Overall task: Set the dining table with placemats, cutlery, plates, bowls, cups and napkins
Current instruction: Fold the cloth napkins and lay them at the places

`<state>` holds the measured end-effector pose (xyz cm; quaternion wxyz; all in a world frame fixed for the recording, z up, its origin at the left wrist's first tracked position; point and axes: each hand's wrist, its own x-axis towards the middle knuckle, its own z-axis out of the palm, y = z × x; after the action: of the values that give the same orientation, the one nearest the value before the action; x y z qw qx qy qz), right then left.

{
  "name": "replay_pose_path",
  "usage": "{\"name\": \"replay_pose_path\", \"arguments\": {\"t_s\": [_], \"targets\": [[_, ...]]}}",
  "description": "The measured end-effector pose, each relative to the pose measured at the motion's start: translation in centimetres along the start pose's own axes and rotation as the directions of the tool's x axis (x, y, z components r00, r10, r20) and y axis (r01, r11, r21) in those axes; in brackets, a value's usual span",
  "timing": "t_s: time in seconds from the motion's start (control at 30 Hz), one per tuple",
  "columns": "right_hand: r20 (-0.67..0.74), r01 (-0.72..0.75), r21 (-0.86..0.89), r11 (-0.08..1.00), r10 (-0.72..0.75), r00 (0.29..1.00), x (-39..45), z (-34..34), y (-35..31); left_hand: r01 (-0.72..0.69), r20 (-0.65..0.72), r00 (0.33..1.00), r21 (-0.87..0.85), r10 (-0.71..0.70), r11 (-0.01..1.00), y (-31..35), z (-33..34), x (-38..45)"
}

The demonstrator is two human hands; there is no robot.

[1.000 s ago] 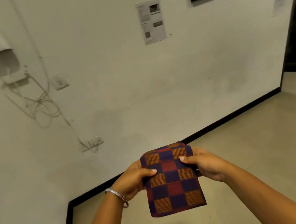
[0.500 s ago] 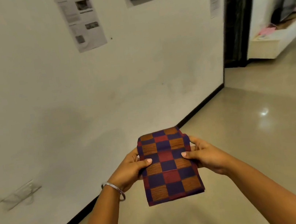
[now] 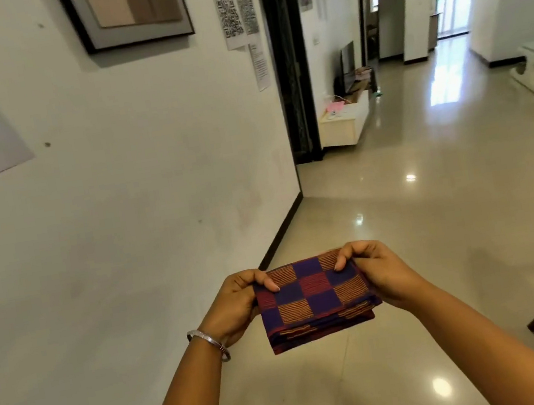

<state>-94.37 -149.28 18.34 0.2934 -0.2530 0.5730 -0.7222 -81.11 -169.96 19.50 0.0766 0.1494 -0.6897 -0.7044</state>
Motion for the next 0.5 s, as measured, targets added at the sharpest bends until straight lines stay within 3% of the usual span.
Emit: {"name": "replay_pose_path", "arguments": {"t_s": [0.1, 0.2, 0.37, 0.5], "targets": [[-0.088, 0.011, -0.004, 1.0, -0.011, 0.996, 2.6, -1.5, 0.4, 0.028, 0.013, 1.0, -0.069, -0.027, 0.997, 0.2, -0.5, 5.0], [-0.188, 0.004, 0.027, 1.0, 0.002, 0.982, 4.9, -4.0, 0.7, 0.157, 0.079, 0.986, -0.201, -0.144, 0.967, -0.5, 0.4, 10.2], [-0.325, -0.006, 0.107, 0.994, 0.04, 0.945, 8.7, -9.7, 0.3, 0.399, 0.244, 0.908, -0.254, -0.341, 0.881, -1.1, 4.3, 18.5], [-0.432, 0.044, 0.188, 0.981, 0.042, 0.901, 12.3, -15.7, -0.2, 0.431, 0.301, 0.888, -0.281, -0.348, 0.858, -1.3, 8.6, 26.3]]}}
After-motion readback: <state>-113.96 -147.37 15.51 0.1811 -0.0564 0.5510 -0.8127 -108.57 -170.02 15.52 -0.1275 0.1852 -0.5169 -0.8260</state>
